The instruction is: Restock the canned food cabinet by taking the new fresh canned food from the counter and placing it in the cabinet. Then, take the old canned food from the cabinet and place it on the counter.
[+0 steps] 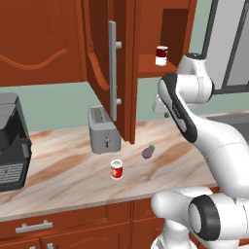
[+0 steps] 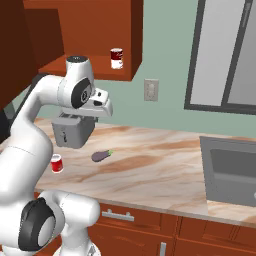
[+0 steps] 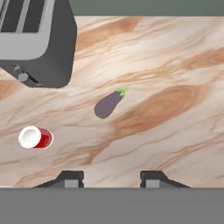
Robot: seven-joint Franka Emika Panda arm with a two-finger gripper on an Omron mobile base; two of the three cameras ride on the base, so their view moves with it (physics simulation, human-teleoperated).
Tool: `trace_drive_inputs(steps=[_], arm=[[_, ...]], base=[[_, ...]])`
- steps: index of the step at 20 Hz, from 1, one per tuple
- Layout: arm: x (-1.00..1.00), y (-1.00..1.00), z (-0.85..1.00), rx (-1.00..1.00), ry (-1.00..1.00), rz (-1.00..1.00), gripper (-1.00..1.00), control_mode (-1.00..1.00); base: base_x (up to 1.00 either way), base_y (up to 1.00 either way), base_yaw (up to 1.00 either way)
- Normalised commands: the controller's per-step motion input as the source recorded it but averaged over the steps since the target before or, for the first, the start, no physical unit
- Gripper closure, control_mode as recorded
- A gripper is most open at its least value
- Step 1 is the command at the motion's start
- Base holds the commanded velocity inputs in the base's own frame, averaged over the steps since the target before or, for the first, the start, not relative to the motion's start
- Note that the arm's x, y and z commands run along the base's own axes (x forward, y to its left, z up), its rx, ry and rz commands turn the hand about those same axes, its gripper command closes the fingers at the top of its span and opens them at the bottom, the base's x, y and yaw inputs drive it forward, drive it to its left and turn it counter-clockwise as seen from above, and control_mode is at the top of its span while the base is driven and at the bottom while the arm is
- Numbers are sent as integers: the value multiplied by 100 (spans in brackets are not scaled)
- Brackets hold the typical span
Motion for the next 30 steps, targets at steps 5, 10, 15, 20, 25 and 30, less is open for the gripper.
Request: trace_drive_inputs(steps=[5, 10, 15, 20, 25, 30], arm=[[-16, 39, -3, -2, -1, -1, -100, -100], [-36, 61, -57, 0, 0, 0, -100, -100], [-12, 43, -78, -2, 0, 0, -100, -100], [-1, 33, -62, -4, 0, 4, -100, -100], [5, 32, -57, -1, 0, 7, -100, -100], [13, 46, -55, 0, 5, 7, -100, -100]], base=[[0, 0, 0], [0, 0, 0], [0, 0, 0], [0, 0, 0], [0, 0, 0], [0, 0, 0]])
